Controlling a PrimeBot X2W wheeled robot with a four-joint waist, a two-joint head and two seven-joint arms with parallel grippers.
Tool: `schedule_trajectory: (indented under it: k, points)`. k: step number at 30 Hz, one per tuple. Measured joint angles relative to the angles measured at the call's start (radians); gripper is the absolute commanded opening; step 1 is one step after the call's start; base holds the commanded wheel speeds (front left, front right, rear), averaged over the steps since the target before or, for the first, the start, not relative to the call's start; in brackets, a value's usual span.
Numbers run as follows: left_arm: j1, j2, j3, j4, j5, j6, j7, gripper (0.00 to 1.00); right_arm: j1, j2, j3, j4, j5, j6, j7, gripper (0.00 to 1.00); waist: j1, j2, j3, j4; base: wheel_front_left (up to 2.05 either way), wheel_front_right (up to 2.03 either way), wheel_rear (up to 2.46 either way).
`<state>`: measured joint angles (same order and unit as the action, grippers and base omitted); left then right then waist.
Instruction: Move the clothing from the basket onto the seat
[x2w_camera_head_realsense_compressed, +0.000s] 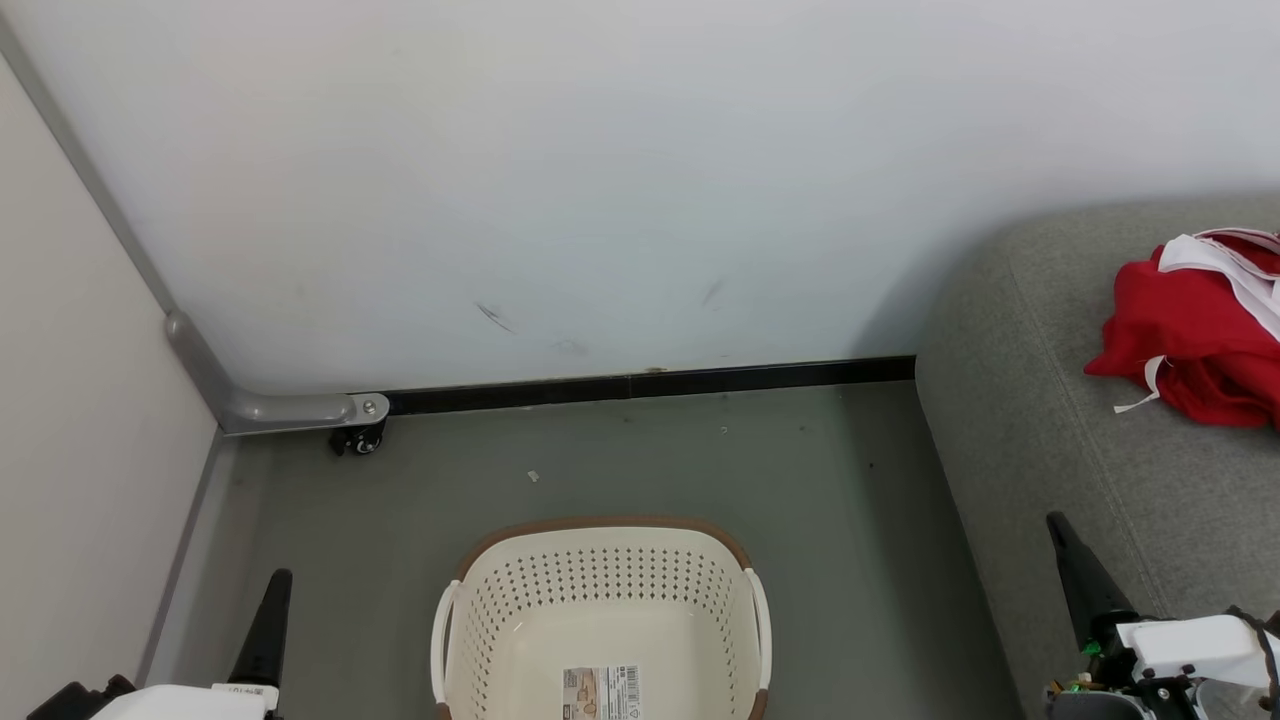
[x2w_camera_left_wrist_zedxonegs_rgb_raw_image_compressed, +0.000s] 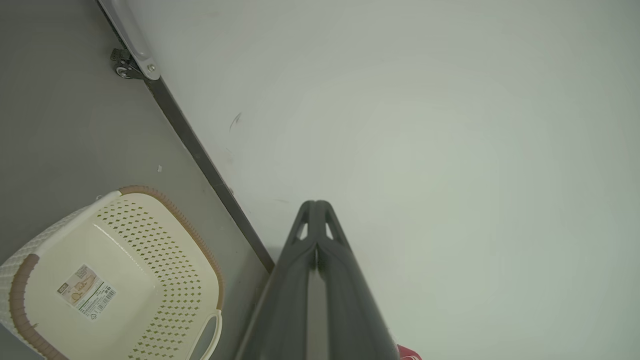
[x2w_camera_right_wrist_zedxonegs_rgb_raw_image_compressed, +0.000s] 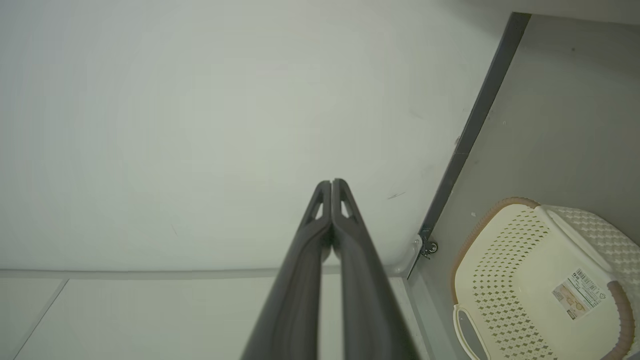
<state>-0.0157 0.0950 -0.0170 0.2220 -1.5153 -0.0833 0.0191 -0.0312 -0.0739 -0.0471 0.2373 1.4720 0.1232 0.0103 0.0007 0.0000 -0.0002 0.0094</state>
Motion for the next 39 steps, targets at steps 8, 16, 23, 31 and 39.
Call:
schedule_trajectory:
  k: [8, 16, 23, 31, 39]
  points:
    - [-0.017, -0.007, 0.016, 0.021, -0.083, -0.02, 0.024, 0.0, -0.001, -0.002, -0.007, 0.009, 0.115, 0.0, 0.02, 0.0, 0.0, 0.0, 0.002, -0.006, 0.0, 0.0, 0.0]
    - [-0.023, -0.017, 0.029, 0.034, -0.139, -0.031, 0.034, 0.0, -0.02, -0.006, -0.011, 0.022, 0.184, 0.0, 0.037, 0.0, -0.0001, 0.0, 0.003, -0.01, 0.0, 0.0, 0.0]
    - [-0.036, -0.018, 0.03, 0.037, -0.139, -0.031, 0.035, 0.0, -0.02, -0.006, -0.012, 0.023, 0.184, 0.0, 0.038, 0.0, -0.0001, 0.0, 0.003, -0.01, 0.0, 0.0, 0.0]
    - [-0.036, -0.019, 0.031, 0.04, -0.139, -0.031, 0.038, 0.0, -0.02, -0.006, -0.012, 0.024, 0.184, 0.0, 0.038, 0.0, -0.0002, 0.0, 0.003, -0.01, 0.0, 0.0, 0.0]
    - [-0.036, -0.019, 0.031, 0.044, -0.139, -0.035, 0.038, 0.0, -0.02, -0.006, -0.013, 0.025, 0.184, 0.0, 0.038, 0.0, -0.0002, 0.0, 0.003, -0.01, 0.0, 0.0, 0.0]
